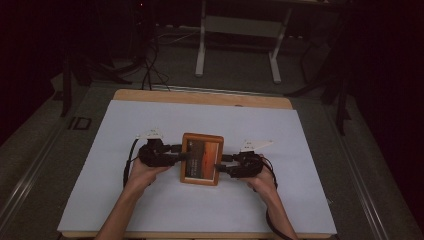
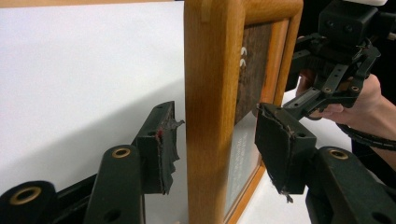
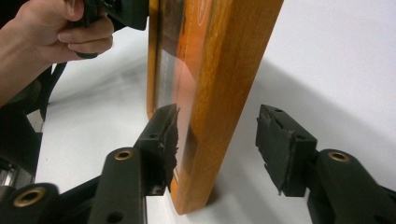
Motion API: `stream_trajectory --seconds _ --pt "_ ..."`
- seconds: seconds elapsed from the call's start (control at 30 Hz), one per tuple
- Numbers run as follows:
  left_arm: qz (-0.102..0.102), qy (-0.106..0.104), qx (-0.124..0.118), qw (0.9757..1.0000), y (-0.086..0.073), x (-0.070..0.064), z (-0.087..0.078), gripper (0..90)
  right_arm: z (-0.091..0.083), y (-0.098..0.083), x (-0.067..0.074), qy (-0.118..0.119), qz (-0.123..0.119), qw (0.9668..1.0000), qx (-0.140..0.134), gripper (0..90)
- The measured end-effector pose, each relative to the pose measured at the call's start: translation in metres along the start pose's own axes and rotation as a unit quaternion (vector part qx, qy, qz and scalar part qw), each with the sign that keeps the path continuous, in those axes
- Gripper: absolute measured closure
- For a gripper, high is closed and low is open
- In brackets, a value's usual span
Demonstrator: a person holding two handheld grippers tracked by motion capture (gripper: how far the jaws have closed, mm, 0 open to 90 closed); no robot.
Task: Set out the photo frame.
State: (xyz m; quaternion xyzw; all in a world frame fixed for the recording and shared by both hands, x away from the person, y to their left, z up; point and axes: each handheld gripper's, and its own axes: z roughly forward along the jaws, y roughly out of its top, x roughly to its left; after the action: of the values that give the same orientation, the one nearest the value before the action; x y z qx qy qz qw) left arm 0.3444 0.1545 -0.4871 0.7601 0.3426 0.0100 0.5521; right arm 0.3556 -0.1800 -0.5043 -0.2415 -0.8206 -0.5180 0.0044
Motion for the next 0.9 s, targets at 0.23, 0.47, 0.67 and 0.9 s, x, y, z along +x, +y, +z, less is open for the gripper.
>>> stream_trajectory --seconds 0.23,0.47,0.67,0.9 --pt "0.002 0.003 -0.003 1.0000 0.003 0.000 -0.013 48.0 -0.013 0.004 0.002 -0.015 -0.011 0.9998 0.002 45.3" --pt "0.004 0.016 0.016 0.9997 0.003 0.002 -0.026 46.7 -0.034 0.005 -0.001 -0.029 -0.016 0.9994 0.003 44.8" --pt "0.012 0.055 0.038 0.9977 -0.004 0.007 -0.034 46.2 -0.047 -0.001 -0.006 -0.047 -0.009 0.9988 0.008 44.1" --pt "0.018 0.122 0.078 0.9894 -0.019 0.017 -0.032 45.7 -0.054 -0.012 -0.013 -0.086 0.003 0.9958 0.030 42.6"
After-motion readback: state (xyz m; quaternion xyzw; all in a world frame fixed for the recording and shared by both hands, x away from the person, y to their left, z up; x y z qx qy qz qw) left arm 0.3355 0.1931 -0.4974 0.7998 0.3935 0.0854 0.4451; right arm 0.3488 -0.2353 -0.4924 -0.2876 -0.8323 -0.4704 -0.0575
